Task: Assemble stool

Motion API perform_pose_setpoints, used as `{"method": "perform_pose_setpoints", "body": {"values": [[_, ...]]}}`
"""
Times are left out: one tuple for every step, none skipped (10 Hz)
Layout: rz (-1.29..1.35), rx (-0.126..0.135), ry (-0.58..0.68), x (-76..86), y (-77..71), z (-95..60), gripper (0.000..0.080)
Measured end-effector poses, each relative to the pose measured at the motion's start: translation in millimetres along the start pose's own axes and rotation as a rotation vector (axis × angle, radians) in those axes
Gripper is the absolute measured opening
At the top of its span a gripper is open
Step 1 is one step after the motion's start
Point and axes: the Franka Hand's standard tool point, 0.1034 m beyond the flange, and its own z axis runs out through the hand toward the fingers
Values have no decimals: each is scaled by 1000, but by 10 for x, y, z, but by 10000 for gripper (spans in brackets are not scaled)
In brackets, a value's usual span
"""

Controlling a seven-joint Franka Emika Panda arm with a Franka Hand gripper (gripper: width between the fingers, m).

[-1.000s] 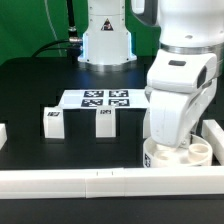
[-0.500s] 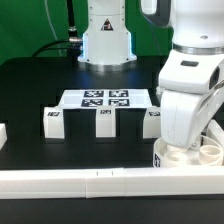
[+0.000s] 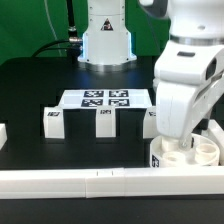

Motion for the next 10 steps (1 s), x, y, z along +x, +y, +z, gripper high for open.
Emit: {"method": "perform_pose_setpoints", "body": {"values": [[1, 1, -10, -19, 11, -140, 626], [5, 2, -20, -46, 34, -269, 647], [3, -1, -21, -76, 57, -347, 647], [-5, -5, -23, -170, 96, -383, 649], [-44, -14, -20, -385, 146, -319, 649], [-40, -25, -11, -577, 181, -230, 649], [-30, -36, -4, -736, 193, -140, 649], [-25, -32, -5, -848, 160, -67, 649], [-13, -31, -5, -836, 158, -72, 649], [-6, -30, -6, -838, 156, -67, 649]]}}
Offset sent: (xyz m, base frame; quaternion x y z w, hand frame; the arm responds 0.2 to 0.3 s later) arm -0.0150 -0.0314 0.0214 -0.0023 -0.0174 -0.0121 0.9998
